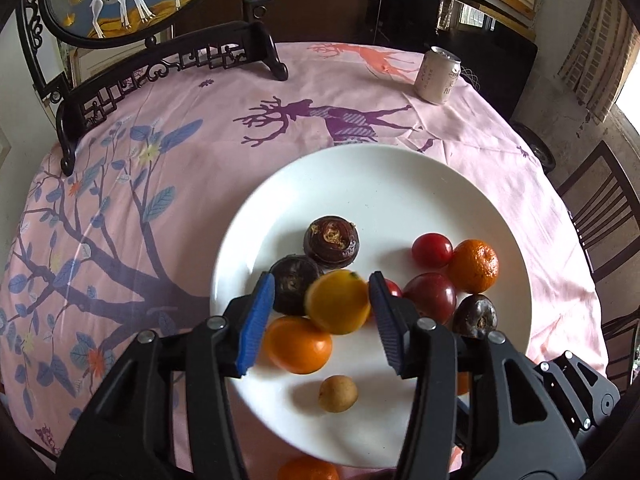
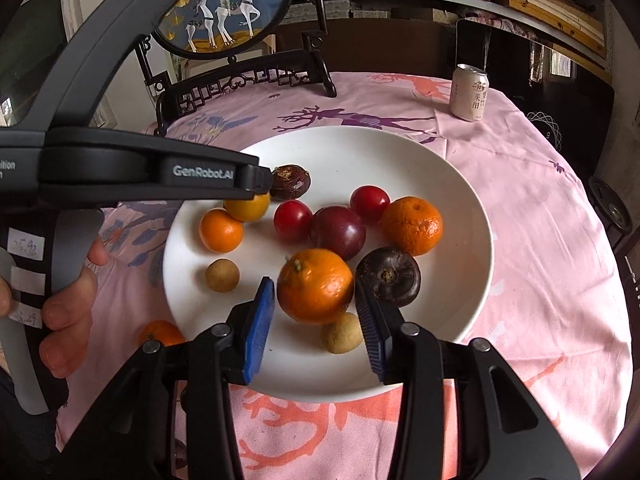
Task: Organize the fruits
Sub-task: 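Carry both fruits onto the white plate and open both grippers, then grasp a yellow-orange fruit with the right gripper while the left grasps a dark cherry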
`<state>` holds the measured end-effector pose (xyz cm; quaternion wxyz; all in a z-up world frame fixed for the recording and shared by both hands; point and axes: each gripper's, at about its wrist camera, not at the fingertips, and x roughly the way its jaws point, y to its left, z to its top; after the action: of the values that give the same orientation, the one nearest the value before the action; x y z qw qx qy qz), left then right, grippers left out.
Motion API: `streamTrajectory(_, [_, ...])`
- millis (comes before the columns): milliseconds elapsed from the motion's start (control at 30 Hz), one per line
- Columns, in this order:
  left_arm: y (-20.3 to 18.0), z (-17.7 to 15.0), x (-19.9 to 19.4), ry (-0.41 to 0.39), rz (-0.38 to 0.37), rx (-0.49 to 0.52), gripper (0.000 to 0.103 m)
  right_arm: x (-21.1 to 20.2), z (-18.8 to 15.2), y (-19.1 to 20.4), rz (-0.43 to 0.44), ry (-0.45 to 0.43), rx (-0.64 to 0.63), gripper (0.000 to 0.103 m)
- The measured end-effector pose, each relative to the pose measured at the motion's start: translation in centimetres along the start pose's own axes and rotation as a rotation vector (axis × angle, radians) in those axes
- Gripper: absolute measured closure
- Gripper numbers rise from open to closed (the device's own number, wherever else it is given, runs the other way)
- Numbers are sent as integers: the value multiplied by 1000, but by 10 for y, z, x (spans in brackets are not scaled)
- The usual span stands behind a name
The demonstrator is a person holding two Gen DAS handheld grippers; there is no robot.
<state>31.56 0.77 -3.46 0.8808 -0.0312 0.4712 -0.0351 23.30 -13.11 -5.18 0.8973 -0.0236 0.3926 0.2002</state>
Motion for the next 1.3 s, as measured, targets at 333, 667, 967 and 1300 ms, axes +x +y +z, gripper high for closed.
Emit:
streamTrajectory(333, [31,-66,-94,-130,28,-29,23,-69,-25,16,-23,-80,-53,44])
streamTrajectory(667, [55,-186,-101,-84,53,-84,16,-111,-110,27,-7,-8,5,44])
streamTrajectory(967, [56,-204,-106,-76,54,-66,16,-81,-120,49,34,77,-25,44])
streamTrajectory(1300, [32,-204,-101,-50,1,-6,16,-70,-119,44,50,84,2,65])
